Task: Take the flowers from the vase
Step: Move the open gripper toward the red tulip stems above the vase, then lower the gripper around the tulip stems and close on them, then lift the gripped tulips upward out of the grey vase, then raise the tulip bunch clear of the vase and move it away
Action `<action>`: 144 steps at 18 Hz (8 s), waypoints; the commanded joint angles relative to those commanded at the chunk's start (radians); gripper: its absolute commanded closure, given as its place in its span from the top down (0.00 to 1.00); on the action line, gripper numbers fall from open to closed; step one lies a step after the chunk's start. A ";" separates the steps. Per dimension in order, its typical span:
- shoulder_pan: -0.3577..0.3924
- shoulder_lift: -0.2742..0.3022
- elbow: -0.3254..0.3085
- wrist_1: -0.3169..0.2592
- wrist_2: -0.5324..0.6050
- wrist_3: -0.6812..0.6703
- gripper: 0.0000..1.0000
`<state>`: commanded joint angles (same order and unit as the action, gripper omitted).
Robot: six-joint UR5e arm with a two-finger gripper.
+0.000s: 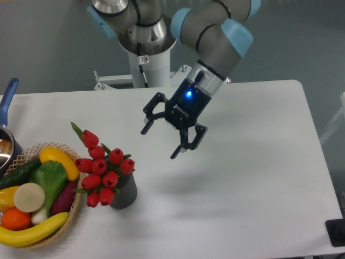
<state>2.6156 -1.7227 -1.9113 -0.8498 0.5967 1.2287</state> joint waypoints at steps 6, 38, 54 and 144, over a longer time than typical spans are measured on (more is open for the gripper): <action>-0.043 -0.005 -0.005 0.020 0.003 0.002 1.00; -0.161 -0.129 0.025 0.092 0.014 0.011 1.00; -0.169 -0.138 0.043 0.097 0.014 -0.003 0.55; 0.187 -0.046 0.252 0.098 -0.239 -0.307 0.36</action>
<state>2.8026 -1.7687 -1.6597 -0.7517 0.3574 0.9218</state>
